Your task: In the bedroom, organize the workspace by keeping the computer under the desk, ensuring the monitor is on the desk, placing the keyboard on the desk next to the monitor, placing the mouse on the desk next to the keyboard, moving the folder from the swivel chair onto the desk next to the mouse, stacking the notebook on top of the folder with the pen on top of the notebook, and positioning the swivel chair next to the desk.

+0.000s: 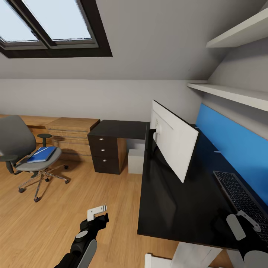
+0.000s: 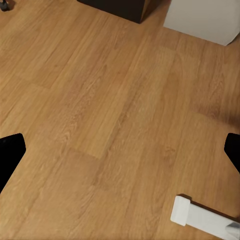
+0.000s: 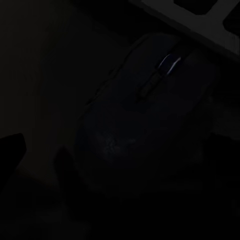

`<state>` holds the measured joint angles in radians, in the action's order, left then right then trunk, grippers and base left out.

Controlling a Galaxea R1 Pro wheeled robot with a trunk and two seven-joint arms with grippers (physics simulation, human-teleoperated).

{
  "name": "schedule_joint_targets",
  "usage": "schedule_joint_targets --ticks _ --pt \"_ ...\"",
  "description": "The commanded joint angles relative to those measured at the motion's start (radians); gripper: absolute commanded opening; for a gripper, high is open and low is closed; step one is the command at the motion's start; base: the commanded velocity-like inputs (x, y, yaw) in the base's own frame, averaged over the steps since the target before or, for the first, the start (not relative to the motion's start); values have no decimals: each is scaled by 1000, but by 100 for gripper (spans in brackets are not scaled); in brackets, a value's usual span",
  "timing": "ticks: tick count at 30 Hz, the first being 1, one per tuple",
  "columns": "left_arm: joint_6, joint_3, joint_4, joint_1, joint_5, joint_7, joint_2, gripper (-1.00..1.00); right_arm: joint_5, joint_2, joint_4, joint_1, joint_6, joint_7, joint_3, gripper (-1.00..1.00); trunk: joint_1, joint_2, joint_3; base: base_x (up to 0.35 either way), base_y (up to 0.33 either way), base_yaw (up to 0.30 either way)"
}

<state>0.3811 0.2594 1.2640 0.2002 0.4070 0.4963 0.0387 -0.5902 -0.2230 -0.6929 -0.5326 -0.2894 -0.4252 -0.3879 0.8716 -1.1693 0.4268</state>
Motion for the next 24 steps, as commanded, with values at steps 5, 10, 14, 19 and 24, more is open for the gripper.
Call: schedule_joint_targets --ticks 5,10,14,19,24 --pt "2 2 2 1 9 8 0 100 -17 -1 0 0 -7 -7 -2 100 0 -1 1 0 0 0" --pt "2 2 2 1 9 8 0 100 -17 -1 0 0 -7 -7 -2 100 0 -1 1 0 0 0" --pt "2 2 2 1 8 8 -1 100 -17 -1 0 0 -7 -7 -2 100 0 -1 1 0 0 0" --pt "2 1 2 1 9 7 -1 100 -17 -1 0 0 -7 -7 -2 100 -4 6 -2 0 0 0" --pt "2 1 2 1 10 7 -1 100 -17 -1 0 0 -7 -7 -2 100 -23 41 -17 0 0 0"
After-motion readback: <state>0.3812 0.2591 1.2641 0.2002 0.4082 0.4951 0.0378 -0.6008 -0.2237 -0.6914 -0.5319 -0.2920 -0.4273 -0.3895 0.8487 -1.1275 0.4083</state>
